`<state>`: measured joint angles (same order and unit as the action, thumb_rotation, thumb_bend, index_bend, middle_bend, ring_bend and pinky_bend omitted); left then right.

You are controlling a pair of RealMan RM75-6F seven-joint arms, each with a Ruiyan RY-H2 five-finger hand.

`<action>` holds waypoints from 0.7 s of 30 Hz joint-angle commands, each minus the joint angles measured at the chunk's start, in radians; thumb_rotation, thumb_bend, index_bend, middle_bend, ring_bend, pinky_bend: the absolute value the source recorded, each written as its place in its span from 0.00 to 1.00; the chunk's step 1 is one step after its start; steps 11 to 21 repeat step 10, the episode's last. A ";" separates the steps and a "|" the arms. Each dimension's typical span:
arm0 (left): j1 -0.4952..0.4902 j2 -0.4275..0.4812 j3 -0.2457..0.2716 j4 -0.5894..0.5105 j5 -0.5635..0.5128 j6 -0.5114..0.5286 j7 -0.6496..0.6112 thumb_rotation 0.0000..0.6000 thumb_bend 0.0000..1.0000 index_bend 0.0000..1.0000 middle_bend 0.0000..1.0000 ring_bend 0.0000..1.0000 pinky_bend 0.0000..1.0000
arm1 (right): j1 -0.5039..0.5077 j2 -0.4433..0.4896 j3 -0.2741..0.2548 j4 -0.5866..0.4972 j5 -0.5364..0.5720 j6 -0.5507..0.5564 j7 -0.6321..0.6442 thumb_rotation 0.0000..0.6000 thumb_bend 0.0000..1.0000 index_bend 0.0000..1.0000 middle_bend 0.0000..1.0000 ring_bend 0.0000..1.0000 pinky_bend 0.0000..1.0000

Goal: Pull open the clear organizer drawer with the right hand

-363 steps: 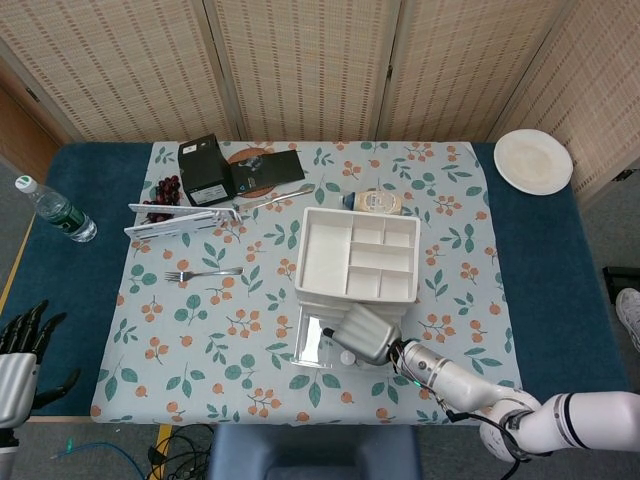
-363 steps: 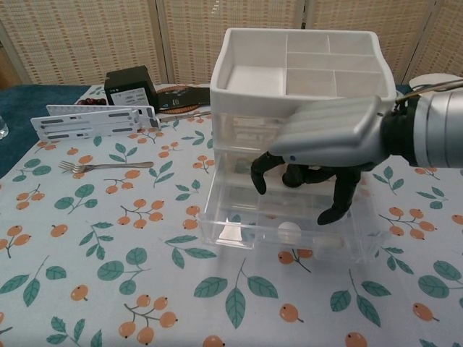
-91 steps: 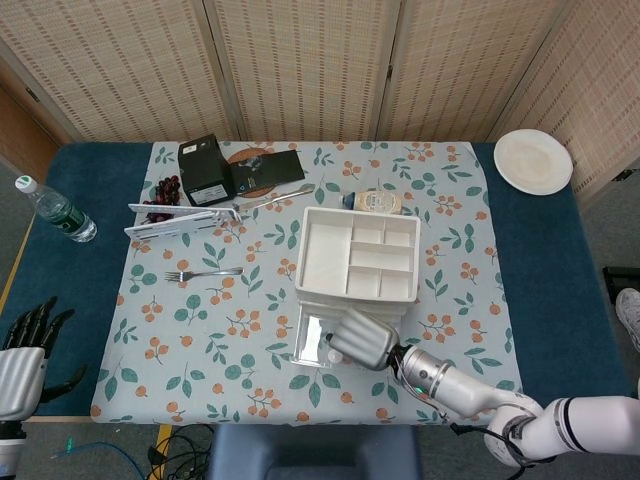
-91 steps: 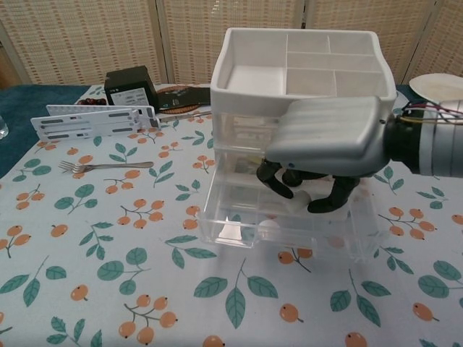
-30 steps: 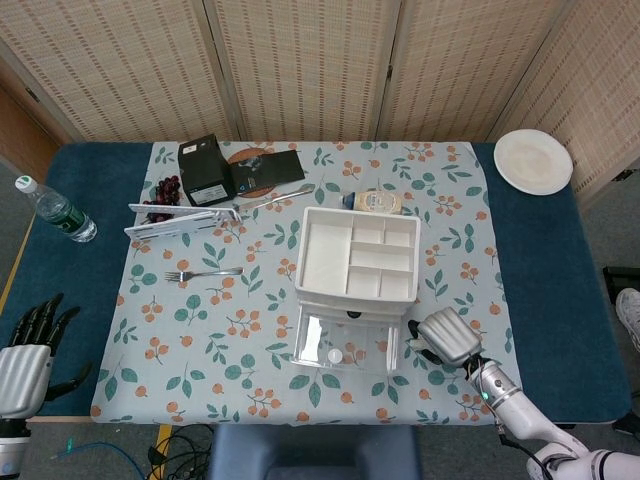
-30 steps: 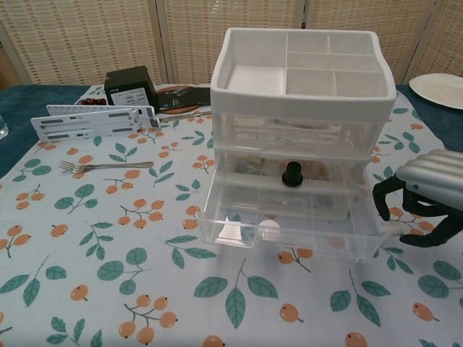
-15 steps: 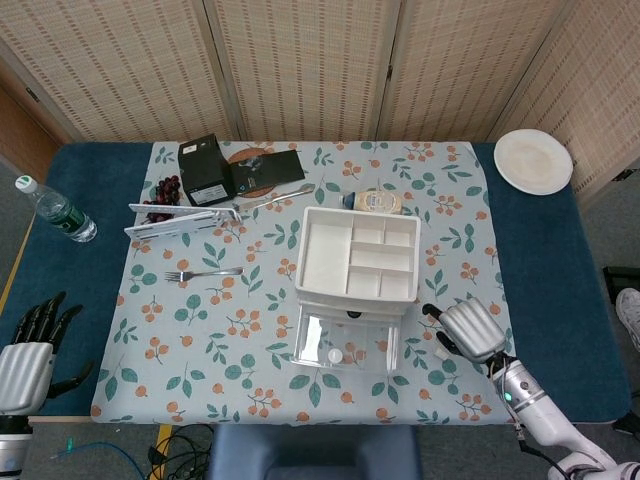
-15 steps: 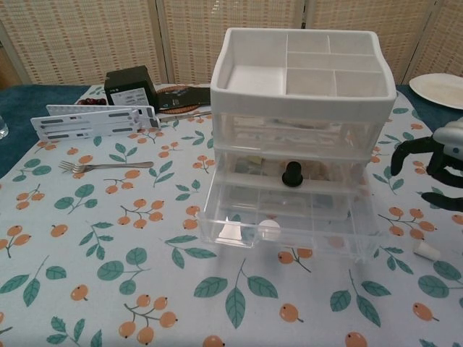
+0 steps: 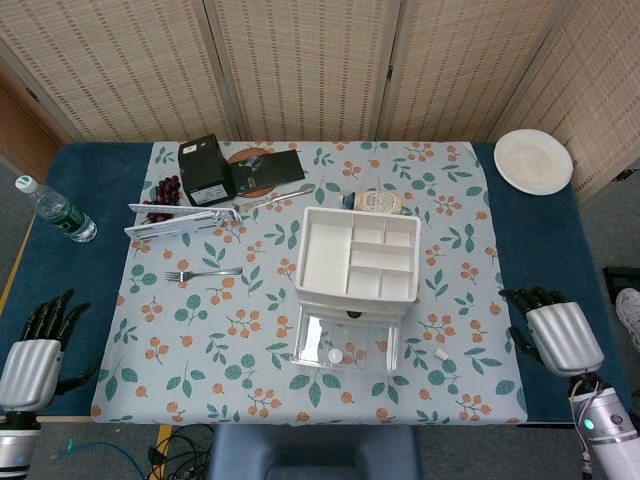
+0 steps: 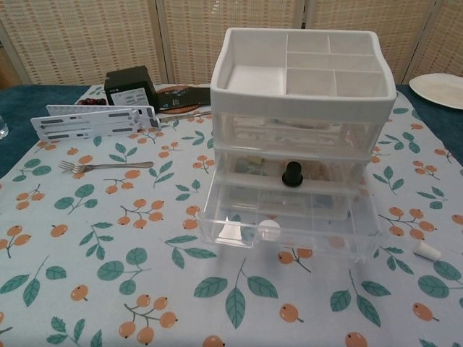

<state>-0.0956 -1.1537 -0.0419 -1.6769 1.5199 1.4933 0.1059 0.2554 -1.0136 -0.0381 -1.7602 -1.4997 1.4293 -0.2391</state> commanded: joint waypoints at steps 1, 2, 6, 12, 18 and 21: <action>-0.001 -0.001 -0.001 -0.003 0.003 0.004 0.005 1.00 0.25 0.14 0.00 0.04 0.07 | -0.042 0.000 0.001 0.011 -0.021 0.054 0.033 1.00 0.41 0.20 0.32 0.28 0.34; -0.001 -0.002 -0.002 -0.005 0.004 0.005 0.006 1.00 0.25 0.14 0.00 0.04 0.07 | -0.049 -0.002 0.002 0.013 -0.025 0.062 0.037 1.00 0.41 0.20 0.32 0.28 0.34; 0.000 -0.005 -0.005 -0.007 0.000 0.011 0.008 1.00 0.25 0.14 0.00 0.04 0.07 | -0.070 -0.013 0.010 0.028 -0.041 0.090 0.050 1.00 0.41 0.20 0.32 0.28 0.33; 0.000 -0.008 -0.007 -0.006 -0.002 0.013 0.008 1.00 0.25 0.14 0.00 0.04 0.07 | -0.081 -0.023 0.022 0.037 -0.054 0.107 0.063 1.00 0.41 0.20 0.32 0.28 0.33; 0.000 -0.008 -0.007 -0.006 -0.002 0.013 0.008 1.00 0.25 0.14 0.00 0.04 0.07 | -0.081 -0.023 0.022 0.037 -0.054 0.107 0.063 1.00 0.41 0.20 0.32 0.28 0.33; 0.000 -0.008 -0.007 -0.006 -0.002 0.013 0.008 1.00 0.25 0.14 0.00 0.04 0.07 | -0.081 -0.023 0.022 0.037 -0.054 0.107 0.063 1.00 0.41 0.20 0.32 0.28 0.33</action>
